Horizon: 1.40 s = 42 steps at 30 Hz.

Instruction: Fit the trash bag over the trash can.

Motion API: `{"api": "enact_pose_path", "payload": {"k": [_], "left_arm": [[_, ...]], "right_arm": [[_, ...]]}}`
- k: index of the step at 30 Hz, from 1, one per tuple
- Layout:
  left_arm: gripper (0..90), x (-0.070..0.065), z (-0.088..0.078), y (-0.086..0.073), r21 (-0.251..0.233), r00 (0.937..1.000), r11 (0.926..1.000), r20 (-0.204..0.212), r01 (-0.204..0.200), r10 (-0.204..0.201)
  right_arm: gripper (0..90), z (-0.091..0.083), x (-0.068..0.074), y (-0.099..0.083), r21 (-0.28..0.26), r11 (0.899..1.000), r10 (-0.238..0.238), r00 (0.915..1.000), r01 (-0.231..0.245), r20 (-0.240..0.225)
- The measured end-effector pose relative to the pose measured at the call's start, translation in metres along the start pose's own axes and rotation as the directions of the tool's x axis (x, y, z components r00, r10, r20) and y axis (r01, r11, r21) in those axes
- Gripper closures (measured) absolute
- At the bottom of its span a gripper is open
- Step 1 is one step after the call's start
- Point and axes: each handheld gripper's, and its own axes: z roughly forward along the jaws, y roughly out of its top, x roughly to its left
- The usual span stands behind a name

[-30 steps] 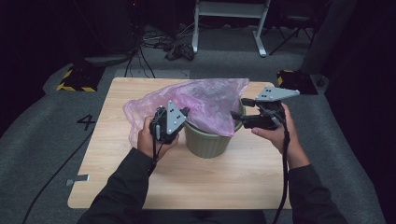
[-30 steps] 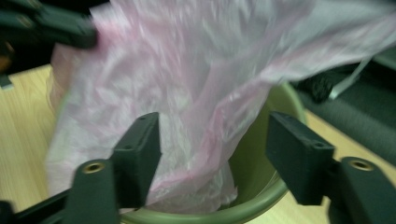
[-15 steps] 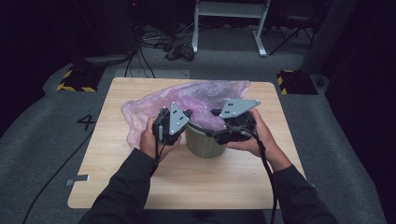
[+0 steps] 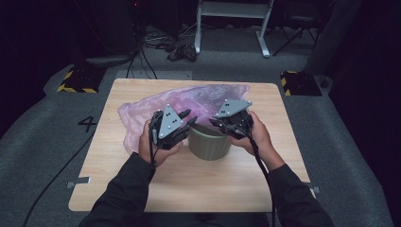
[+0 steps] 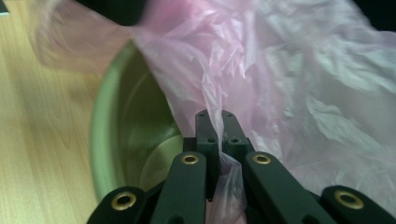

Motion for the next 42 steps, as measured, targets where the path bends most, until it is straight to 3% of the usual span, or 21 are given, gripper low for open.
{"api": "enact_pose_path", "payload": {"k": [2, 4, 9, 13, 17, 20, 21, 23, 25, 30, 35, 40, 42], "left_arm": [[49.7, 0.0, -0.007, -0.003, 0.009, 0.9993, 1.0, 0.037, -0.003, 0.003], [38.0, 0.001, -0.016, -0.01, 0.018, 0.9989, 0.9998, 0.047, 0.006, -0.007], [21.4, 0.006, -0.035, -0.039, 0.053, 0.9951, 0.9974, 0.084, 0.049, -0.053], [15.2, 0.007, -0.038, -0.064, 0.092, 0.9939, 0.9926, 0.07, 0.079, -0.085], [15.4, 0.016, -0.027, -0.084, 0.138, 0.992, 0.9825, -0.005, 0.126, -0.126], [16.0, 0.022, -0.015, -0.096, 0.168, 0.988, 0.9737, -0.028, 0.154, -0.152], [19.2, 0.023, -0.013, -0.098, 0.179, 0.9889, 0.9727, -0.039, 0.148, -0.144], [37.6, 0.025, -0.008, -0.102, 0.192, 0.9874, 0.9699, -0.082, 0.149, -0.136], [56.0, 0.03, -0.007, -0.105, 0.177, 0.987, 0.9712, -0.045, 0.16, -0.154], [88.8, 0.035, -0.011, -0.103, 0.148, 0.9891, 0.9804, -0.088, 0.13, -0.118], [89.9, 0.04, -0.035, -0.09, 0.039, 0.9835, 0.9912, -0.135, 0.127, -0.12], [89.9, 0.044, -0.06, -0.07, -0.064, 0.9786, 0.9919, -0.167, 0.11, -0.119], [89.9, 0.045, -0.07, -0.06, -0.092, 0.9795, 0.9917, -0.172, 0.09, -0.105]], "right_arm": [[89.4, 0.0, -0.004, -0.003, 0.001, 1.0, 0.013, 0.9999, -0.013, 0.008], [89.4, -0.002, -0.008, -0.005, -0.004, 1.0, 0.024, 0.9997, -0.024, 0.003], [89.5, -0.006, -0.016, -0.01, -0.013, 0.999, 0.046, 0.999, -0.046, 0.0], [89.5, -0.008, -0.021, -0.011, -0.017, 0.998, 0.054, 0.9985, -0.054, 0.001], [89.4, -0.01, -0.024, -0.011, -0.021, 0.998, 0.058, 0.9983, -0.058, -0.002], [89.4, -0.012, -0.026, -0.011, -0.033, 0.997, 0.07, 0.9975, -0.07, -0.011], [89.4, -0.012, -0.027, -0.011, -0.032, 0.997, 0.068, 0.9977, -0.068, -0.007], [89.3, -0.013, -0.027, -0.011, -0.04, 0.997, 0.071, 0.9974, -0.072, -0.014], [89.2, -0.013, -0.028, -0.012, -0.046, 0.996, 0.077, 0.9969, -0.078, -0.016], [89.0, -0.014, -0.028, -0.014, -0.055, 0.995, 0.08, 0.9965, -0.081, -0.026], [88.3, -0.014, -0.027, -0.01, -0.057, 0.995, 0.083, 0.9961, -0.085, -0.029], [86.3, -0.01, -0.028, -0.006, -0.041, 0.995, 0.092, 0.995, -0.094, -0.038], [85.8, -0.007, -0.028, -0.004, -0.025, 0.994, 0.103, 0.9937, -0.104, -0.045]]}}
